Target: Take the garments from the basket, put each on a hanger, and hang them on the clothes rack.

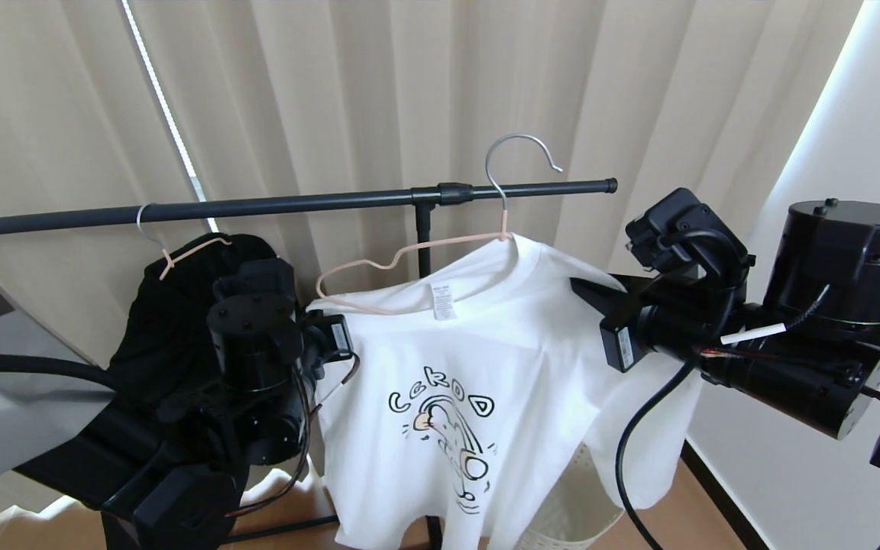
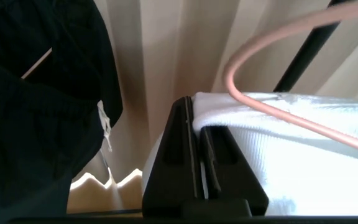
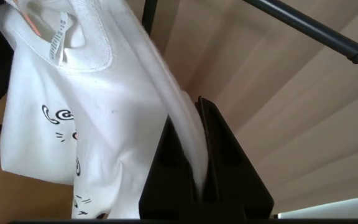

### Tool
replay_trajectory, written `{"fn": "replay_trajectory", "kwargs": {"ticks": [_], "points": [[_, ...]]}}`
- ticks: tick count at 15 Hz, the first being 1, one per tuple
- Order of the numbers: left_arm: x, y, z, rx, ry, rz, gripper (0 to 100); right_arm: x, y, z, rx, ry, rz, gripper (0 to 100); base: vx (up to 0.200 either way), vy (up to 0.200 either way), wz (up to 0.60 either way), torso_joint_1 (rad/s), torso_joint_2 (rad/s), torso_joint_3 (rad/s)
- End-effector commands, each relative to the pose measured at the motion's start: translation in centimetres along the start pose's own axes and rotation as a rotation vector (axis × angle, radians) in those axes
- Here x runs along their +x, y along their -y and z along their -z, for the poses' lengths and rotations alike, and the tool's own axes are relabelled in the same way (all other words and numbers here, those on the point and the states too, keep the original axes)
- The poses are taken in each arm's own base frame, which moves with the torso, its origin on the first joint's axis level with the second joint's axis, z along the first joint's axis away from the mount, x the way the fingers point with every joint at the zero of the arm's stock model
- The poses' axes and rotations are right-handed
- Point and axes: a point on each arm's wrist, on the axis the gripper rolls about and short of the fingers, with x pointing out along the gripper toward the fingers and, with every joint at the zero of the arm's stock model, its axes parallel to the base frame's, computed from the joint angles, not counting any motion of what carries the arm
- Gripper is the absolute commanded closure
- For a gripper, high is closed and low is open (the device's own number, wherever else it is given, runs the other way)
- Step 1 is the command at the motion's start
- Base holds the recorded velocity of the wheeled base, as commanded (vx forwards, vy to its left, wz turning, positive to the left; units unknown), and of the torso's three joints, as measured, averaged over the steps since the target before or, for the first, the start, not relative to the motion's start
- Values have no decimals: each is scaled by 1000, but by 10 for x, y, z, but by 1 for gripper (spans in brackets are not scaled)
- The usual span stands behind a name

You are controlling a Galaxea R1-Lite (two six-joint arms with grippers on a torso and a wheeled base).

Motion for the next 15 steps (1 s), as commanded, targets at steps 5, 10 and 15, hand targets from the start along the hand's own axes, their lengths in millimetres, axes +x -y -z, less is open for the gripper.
{"fn": "replay_trajectory", "kwargs": {"ticks": [5,10,15], "points": [[11,-15,-1,-1,-7,3,100,2,10,9,-11,-31,17,100,0,0,0,0,0,0],[10,-18,-5,17,-10,20,100,2,16,18,-62,-53,13,100,0,0,0,0,0,0],[7,-16,-20,47,-44,20,100,14,11,27,-90,-76,-32,100,0,0,0,0,0,0]]}}
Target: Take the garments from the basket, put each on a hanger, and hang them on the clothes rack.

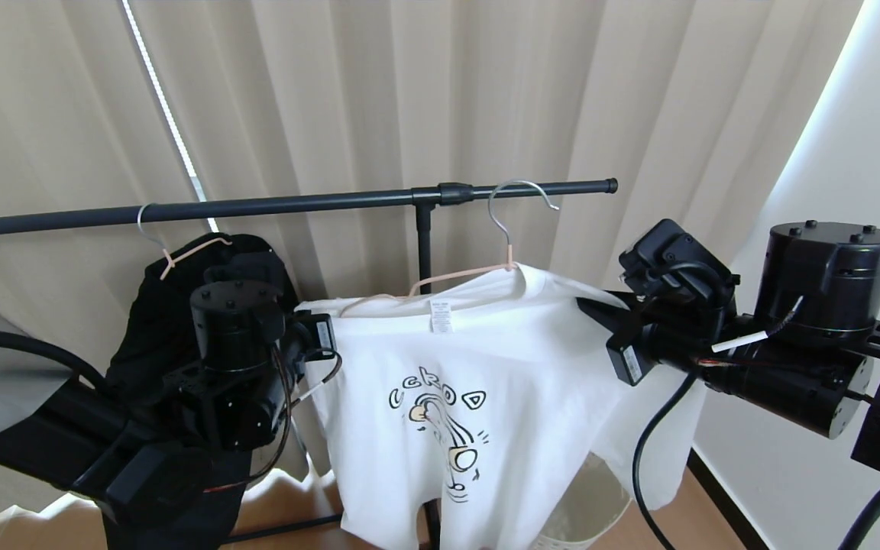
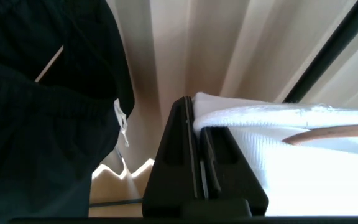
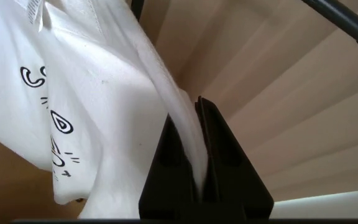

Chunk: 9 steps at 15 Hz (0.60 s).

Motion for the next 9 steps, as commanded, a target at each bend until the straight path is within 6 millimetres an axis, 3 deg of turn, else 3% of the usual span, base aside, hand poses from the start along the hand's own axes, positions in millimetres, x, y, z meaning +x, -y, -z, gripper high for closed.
{"fn": "replay_trajectory", "kwargs": {"ticks": [1,9], "points": [[-7,12,-17,-4,15,39,100,12,-7,2,-2,-14,-21,100,0,0,0,0,0,0],[-21,28,-14,30,-39,94,100,38,-24,-4,95,-26,15,100,0,0,0,0,0,0]]}}
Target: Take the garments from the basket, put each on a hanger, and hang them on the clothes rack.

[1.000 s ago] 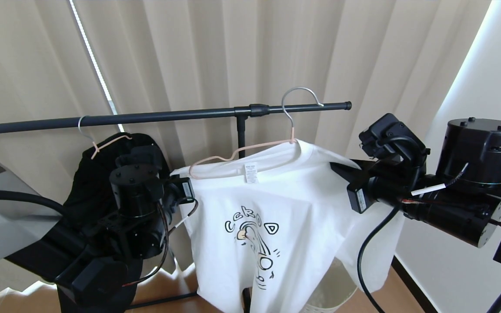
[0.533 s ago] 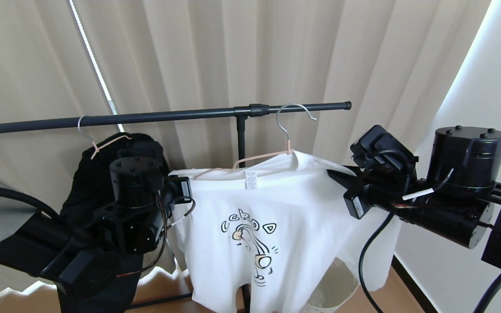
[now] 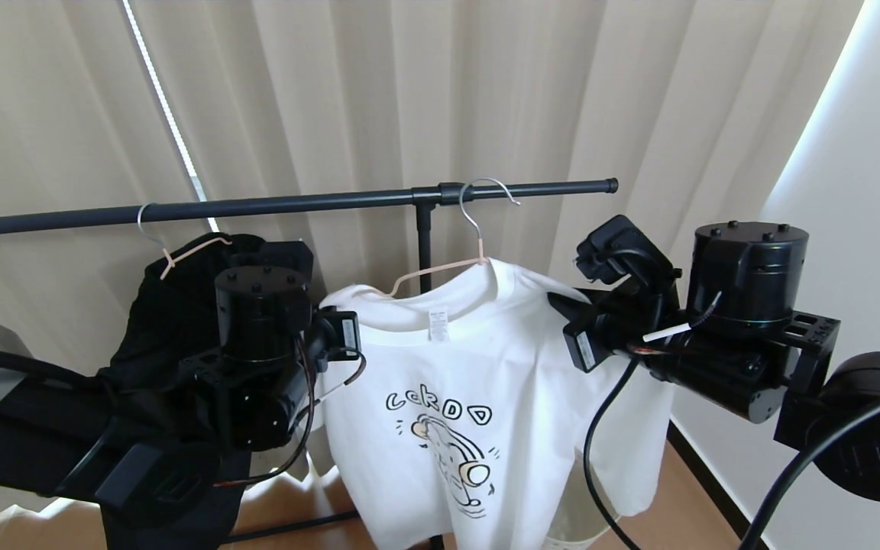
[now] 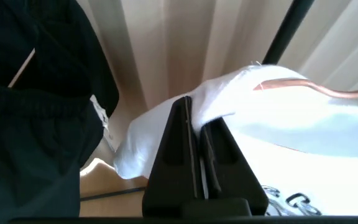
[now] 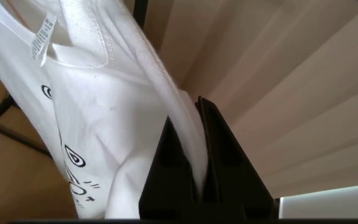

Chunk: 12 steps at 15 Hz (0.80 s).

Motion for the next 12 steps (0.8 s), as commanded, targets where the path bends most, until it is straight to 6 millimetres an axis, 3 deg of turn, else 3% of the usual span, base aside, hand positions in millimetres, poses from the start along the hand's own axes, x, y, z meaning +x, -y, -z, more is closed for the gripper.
{"fn": "replay_trajectory", "kwargs": {"ticks": [1,9,12], "points": [[-3,5,0,-2,2,18,100,12,-13,5,0,10,-14,100,0,0,0,0,0,0],[-9,8,-5,-39,19,37,100,5,-29,20,-7,-18,-103,100,0,0,0,0,0,0],[-11,1,-10,-41,30,22,100,-6,-15,21,-24,13,-182,100,0,0,0,0,0,0]]}}
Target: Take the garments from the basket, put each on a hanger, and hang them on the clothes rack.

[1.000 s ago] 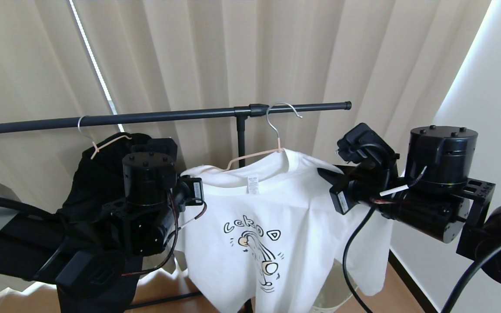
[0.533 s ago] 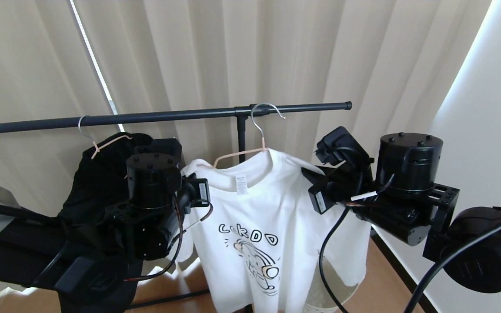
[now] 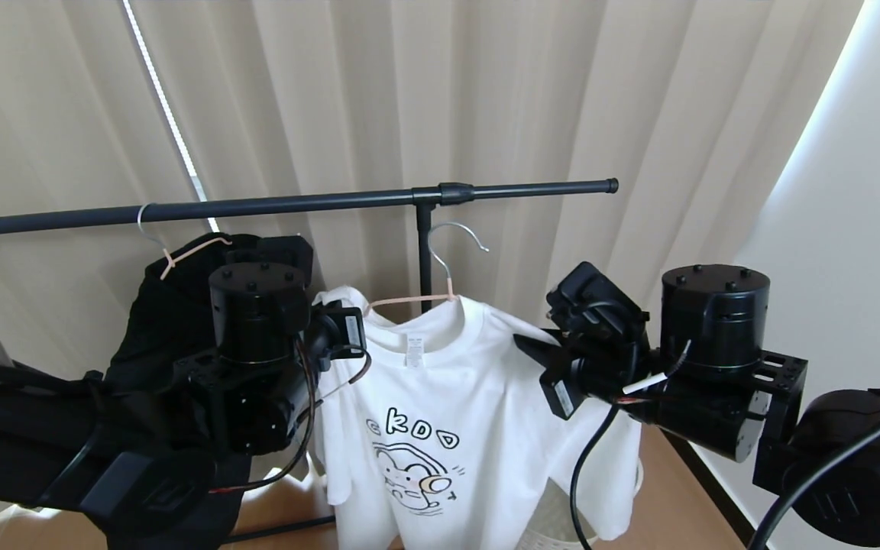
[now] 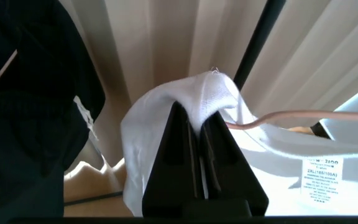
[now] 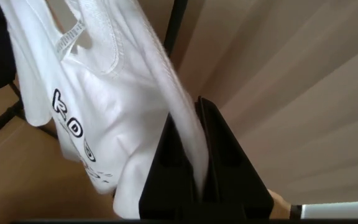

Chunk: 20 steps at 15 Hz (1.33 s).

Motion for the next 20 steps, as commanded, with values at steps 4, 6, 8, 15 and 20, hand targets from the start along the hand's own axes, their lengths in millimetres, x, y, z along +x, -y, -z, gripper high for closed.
{"fn": "replay_trajectory", "kwargs": {"ticks": [4,6,8,15,20], "points": [[-4,-14,-5,48,9,-31,100,-22,29,-1,7,53,-49,100,0,0,0,0,0,0],[-2,-20,-6,58,8,-45,100,-24,28,3,7,60,-109,100,0,0,0,0,0,0],[-9,-22,-6,58,-1,34,100,-21,21,7,6,44,-139,100,0,0,0,0,0,0],[-28,-14,-4,64,-13,162,100,-4,-3,14,-2,11,-219,100,0,0,0,0,0,0],[-46,-1,-4,55,-5,240,100,8,-13,17,41,-17,-229,100,0,0,0,0,0,0]]}}
